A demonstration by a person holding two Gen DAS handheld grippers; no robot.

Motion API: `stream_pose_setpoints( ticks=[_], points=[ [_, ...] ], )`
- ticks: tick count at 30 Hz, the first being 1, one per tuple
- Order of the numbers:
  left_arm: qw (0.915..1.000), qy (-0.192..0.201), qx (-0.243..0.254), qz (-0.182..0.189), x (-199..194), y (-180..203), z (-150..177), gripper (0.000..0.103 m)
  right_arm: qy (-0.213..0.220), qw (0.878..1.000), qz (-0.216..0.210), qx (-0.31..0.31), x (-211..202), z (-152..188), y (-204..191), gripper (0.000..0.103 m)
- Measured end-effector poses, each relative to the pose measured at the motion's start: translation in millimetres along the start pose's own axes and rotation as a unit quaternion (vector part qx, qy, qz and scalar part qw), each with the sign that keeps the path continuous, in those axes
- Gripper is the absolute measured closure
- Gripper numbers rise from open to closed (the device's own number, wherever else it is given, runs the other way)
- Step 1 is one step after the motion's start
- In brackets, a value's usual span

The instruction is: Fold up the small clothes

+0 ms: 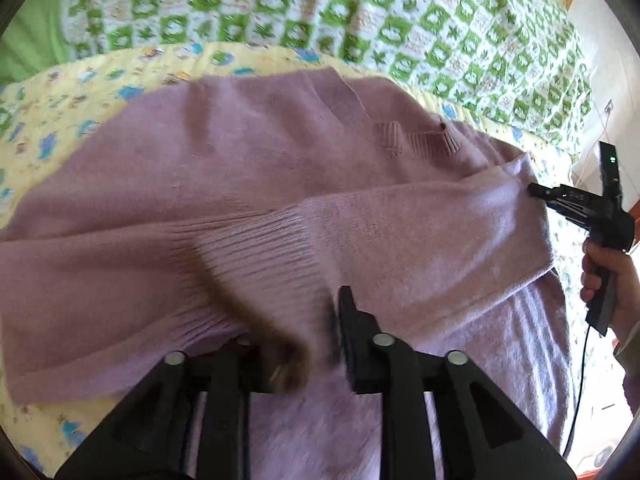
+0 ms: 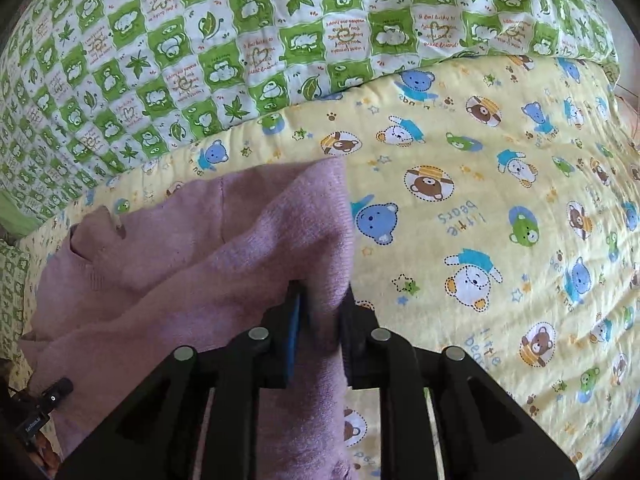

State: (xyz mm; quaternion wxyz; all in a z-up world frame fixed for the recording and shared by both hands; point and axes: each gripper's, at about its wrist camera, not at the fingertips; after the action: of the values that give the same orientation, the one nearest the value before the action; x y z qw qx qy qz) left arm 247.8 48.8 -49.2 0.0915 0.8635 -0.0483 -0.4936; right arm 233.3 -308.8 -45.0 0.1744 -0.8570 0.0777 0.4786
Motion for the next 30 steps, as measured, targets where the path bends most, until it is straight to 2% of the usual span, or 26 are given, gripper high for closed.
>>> stream_pose_setpoints(
  ticks=[1, 3, 4, 8, 14, 19, 20, 21, 22, 23, 24, 25, 26, 30],
  points=[
    [1.0, 0.004, 0.001, -0.005, -8.9, -1.5, 5.0, 0.06, 0.005, 1.0, -0.002, 0.0, -5.4, 0.3, -2.9, 0.073],
    [0.9996, 0.014, 0.008, -0.023, -24.7, -9.7, 13.7, 0.039, 0.019, 1.0, -0.013, 0.005, -22.7, 5.2, -5.6, 0.065],
    [0.9992, 0.019, 0.013, -0.033, -32.4, -13.5, 17.2, 0.036, 0.027, 0.999, -0.021, 0.006, -30.4, 8.5, -8.0, 0.06],
    [0.9956, 0.017, 0.053, -0.075, -49.5, -28.2, 29.5, 0.023, 0.03, 0.998, -0.055, 0.006, -53.4, 28.3, -25.5, 0.059],
    [0.9882, 0.01, 0.104, -0.112, -45.6, -40.3, 32.1, 0.023, -0.003, 0.994, -0.105, 0.004, -61.1, 66.9, -65.4, 0.059],
    [0.9749, -0.02, 0.15, -0.164, -10.9, -36.6, 25.8, 0.023, -0.039, 0.99, -0.132, 0.002, -56.5, 94.5, -97.3, 0.059],
    [0.9734, -0.026, 0.155, -0.166, -5.3, -37.7, 25.6, 0.03, -0.041, 0.99, -0.135, 0.002, -56.5, 98.1, -101.8, 0.059],
    [0.9731, -0.031, 0.155, -0.167, -1.3, -40.1, 24.8, 0.052, -0.044, 0.989, -0.139, 0.002, -56.4, 100.7, -106.7, 0.059],
    [0.9747, -0.038, 0.146, -0.165, 0.6, -45.2, 22.3, 0.064, -0.048, 0.988, -0.144, 0.0, -58.2, 103.5, -109.6, 0.059],
    [0.9786, -0.039, 0.125, -0.159, -2.1, -52.5, 18.5, 0.082, -0.051, 0.988, -0.147, -0.003, -59.3, 105.7, -113.7, 0.059],
    [0.9836, -0.033, 0.1, -0.146, -8.4, -60.3, 14.6, 0.091, -0.051, 0.988, -0.148, -0.008, -61.6, 107.5, -116.2, 0.059],
    [0.99, -0.024, 0.065, -0.123, -18.4, -70.9, 9.7, 0.093, -0.051, 0.987, -0.151, -0.011, -62.6, 108.8, -119.3, 0.059],
    [0.9928, -0.015, 0.04, -0.112, -27.2, -78.2, 6.1, 0.094, -0.052, 0.986, -0.156, -0.015, -63.7, 109.7, -121.9, 0.059],
    [0.9958, 0.046, -0.033, -0.073, -81.7, -90.3, -13.9, 0.095, -0.05, 0.984, -0.169, -0.017, -65.7, 110.0, -125.7, 0.059]
  ],
)
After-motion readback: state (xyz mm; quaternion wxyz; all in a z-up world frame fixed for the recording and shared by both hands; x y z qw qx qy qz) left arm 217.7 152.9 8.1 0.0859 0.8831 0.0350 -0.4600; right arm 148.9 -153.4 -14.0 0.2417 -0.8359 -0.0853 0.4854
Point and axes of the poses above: each gripper's, at about its wrist camera, not at the fingertips, and x roughly the way its jaws point, y to its right, z to its underside
